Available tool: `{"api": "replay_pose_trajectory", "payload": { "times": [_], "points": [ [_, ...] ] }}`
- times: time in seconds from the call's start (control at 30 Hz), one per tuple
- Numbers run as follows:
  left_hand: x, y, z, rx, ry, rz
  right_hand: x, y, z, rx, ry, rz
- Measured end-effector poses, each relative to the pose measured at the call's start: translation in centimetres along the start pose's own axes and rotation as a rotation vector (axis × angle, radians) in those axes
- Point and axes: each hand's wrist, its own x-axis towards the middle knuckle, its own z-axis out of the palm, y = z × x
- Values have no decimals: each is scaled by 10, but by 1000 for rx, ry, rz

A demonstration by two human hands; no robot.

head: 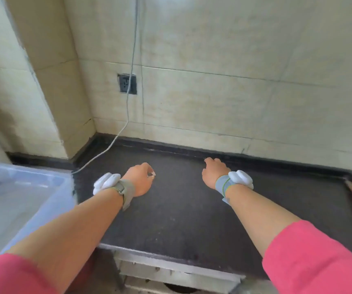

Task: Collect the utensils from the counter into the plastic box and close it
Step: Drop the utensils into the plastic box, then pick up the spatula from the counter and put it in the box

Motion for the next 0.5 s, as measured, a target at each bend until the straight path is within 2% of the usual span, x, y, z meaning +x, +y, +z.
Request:
{"api": "replay_pose_trajectory", "payload": {
  "times": [0.23,0.5],
  "points": [
    [35,157,112,116,-255,236,-27,209,-14,64,17,407],
    [58,326,246,238,-399,379,-21,431,-23,101,-2,656]
  ]
}}
